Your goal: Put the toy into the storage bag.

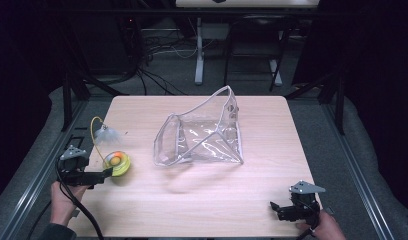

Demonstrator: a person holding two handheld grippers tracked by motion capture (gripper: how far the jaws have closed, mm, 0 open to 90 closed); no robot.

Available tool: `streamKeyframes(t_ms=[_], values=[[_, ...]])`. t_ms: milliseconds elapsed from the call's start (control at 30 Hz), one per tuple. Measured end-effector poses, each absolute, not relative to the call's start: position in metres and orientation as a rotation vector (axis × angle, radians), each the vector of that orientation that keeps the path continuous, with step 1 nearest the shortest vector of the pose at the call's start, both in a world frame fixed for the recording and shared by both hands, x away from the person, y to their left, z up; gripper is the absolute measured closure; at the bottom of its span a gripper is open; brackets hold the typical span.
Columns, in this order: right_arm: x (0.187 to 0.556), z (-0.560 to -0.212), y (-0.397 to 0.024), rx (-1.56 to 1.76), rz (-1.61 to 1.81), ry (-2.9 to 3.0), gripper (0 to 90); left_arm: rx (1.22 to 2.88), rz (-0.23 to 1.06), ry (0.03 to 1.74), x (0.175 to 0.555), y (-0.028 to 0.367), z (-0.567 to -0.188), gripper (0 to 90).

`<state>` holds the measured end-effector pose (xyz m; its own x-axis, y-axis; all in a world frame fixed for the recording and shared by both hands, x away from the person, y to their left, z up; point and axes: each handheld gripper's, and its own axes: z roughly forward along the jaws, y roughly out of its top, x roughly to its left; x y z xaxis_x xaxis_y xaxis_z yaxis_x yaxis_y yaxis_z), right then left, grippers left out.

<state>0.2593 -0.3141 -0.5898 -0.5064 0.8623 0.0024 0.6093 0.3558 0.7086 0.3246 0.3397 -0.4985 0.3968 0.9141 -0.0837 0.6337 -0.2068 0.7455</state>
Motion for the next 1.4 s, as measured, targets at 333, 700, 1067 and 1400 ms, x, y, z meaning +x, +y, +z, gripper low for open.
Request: streamKeyframes(t_ms=[333, 700, 1067, 1400], values=[[0.259, -0.59, -0.314, 1.29, 0.936, 2.252, 0.0, 1.876, 0.568, 1.349, 0.334, 0.338, -0.487, 0.0], [0.259, -0.59, -0.314, 1.291, 0.939, 2.252, 0.0, 1.784, 0.634, 1.315, 0.332, 0.338, -0.47, 26.7], [0.259, -0.59, -0.314, 1.29, 0.936, 2.252, 0.0, 1.784, 0.653, 1.279, 0.329, 0.339, -0.459, 52.2], [0.259, -0.59, -0.314, 1.291, 0.936, 2.252, 0.0, 1.801, 0.633, 1.263, 0.333, 0.341, -0.453, 64.9]])
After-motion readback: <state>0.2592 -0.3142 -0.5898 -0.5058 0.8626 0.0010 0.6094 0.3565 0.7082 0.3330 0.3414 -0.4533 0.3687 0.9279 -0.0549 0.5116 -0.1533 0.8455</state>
